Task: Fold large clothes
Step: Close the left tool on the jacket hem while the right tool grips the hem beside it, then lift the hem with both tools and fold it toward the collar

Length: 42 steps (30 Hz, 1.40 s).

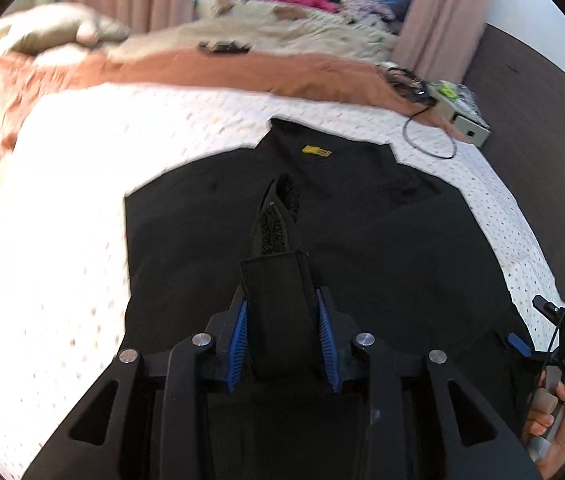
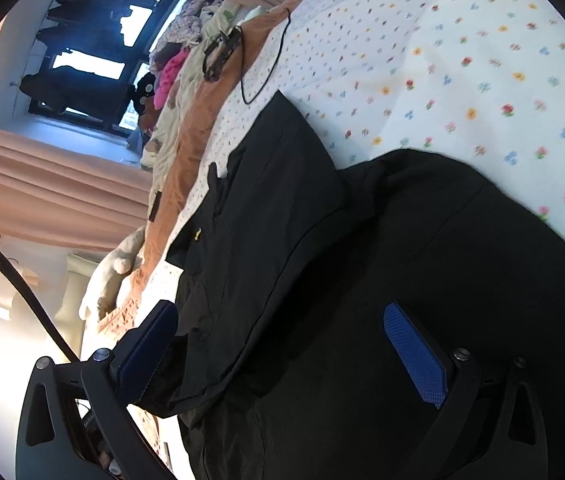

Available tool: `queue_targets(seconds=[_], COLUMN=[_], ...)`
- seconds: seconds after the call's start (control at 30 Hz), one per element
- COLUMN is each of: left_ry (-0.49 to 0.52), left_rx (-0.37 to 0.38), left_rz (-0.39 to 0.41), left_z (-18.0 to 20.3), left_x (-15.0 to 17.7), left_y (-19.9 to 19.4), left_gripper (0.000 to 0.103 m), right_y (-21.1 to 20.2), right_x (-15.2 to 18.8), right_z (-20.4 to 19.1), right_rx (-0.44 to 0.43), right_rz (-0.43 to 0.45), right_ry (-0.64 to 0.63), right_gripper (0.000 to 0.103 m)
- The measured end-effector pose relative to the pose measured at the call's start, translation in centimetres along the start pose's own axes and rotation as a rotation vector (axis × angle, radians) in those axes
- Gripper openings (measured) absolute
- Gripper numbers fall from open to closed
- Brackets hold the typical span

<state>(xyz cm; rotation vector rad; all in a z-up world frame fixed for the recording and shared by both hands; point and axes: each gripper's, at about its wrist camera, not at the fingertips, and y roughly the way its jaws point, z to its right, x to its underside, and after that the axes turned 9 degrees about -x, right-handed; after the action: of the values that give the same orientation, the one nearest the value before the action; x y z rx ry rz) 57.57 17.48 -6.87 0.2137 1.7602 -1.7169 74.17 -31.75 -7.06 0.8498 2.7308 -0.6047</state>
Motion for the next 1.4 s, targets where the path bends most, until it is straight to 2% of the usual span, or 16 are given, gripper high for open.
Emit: queue_targets(seconds=[0.07, 0.23, 0.5, 0.53, 0.57, 0.67, 0.77, 0.83, 0.87, 0.9, 0.93, 1.0, 1.07, 1.23, 1.3, 1.4], left_ry=[-0.033, -0.124, -0.194, -0.198, -0.201, -0.204, -0.204, -0.216, -0.225, -0.234, -0.242, -0.239, -0.227, -0.234, -0.235, -0.259], left_rx=[-0.012, -0.002, 0.050, 0.056, 0.057, 0.058, 0.004, -0.053, -0.061, -0.056, -0.045, -0.054, -0.062, -0.092, -0.087, -0.037], left_rz=[-0.040, -0.123, -0.122, -0.123, -0.131, -0.149, -0.158, -0.163, -0.167, -0.170, -0.180, -0.188, -0.165, -0.098, -0.101, -0.151], left_z=[-1.4, -4.8, -6.7, -6.9, -7.1, -7.0, -7.1, -7.5, -7.7, -7.8, -8.0, -8.0, -7.9, -8.6, -8.7, -9.2], left_x=[0.7, 2.8, 3.9, 4.1, 4.2, 4.3, 4.4, 4.3, 4.3, 4.1, 4.0, 3.7, 3.3, 1.5, 1.1, 1.0], left_y=[0.7, 1.7, 2.5, 2.4, 2.7, 3.7, 4.7, 5.5, 5.9, 6.4, 6.9, 7.6, 7.7, 7.0, 7.1, 7.3], left_gripper=[0.040, 0.040, 0.040, 0.044, 0.054, 0.057, 0.057, 0.057, 0.054, 0.047, 0.032, 0.023, 0.016, 0.013, 0.013, 0.013], right_y=[0.8, 1.9, 2.7, 2.8, 2.9, 3.2, 3.7, 4.0, 4.2, 4.3, 4.5, 4.9, 5.5, 6.1, 6.4, 6.5], right_x=[0.1, 0.3, 0.3, 0.5, 0.4, 0.2, 0.3, 0.2, 0.2, 0.1, 0.0, -0.1, -0.2, -0.2, -0.3, -0.4], right_z=[0.1, -0.3, 0.0, 0.1, 0.2, 0.5, 0.4, 0.7, 0.9, 1.2, 1.5, 2.1, 2.4, 1.7, 1.5, 1.4], right_rx=[-0.008, -0.026, -0.032, -0.034, -0.036, -0.047, -0.019, -0.009, -0.011, -0.015, -0.028, -0.060, -0.074, -0.021, -0.004, 0.013], right_rz=[-0.008, -0.024, -0.023, -0.023, -0.023, -0.008, 0.005, 0.010, 0.012, 0.012, 0.012, 0.001, -0.009, -0.031, -0.047, -0.056], right_ry=[0.010, 0.004, -0.007, -0.006, -0.003, -0.002, -0.030, -0.036, -0.032, -0.025, -0.015, 0.004, 0.009, -0.015, -0.018, 0.002], right_gripper=[0.103, 0.103, 0.103, 0.103, 0.103, 0.102, 0.081, 0.055, 0.047, 0.036, 0.026, 0.016, 0.014, 0.014, 0.015, 0.017])
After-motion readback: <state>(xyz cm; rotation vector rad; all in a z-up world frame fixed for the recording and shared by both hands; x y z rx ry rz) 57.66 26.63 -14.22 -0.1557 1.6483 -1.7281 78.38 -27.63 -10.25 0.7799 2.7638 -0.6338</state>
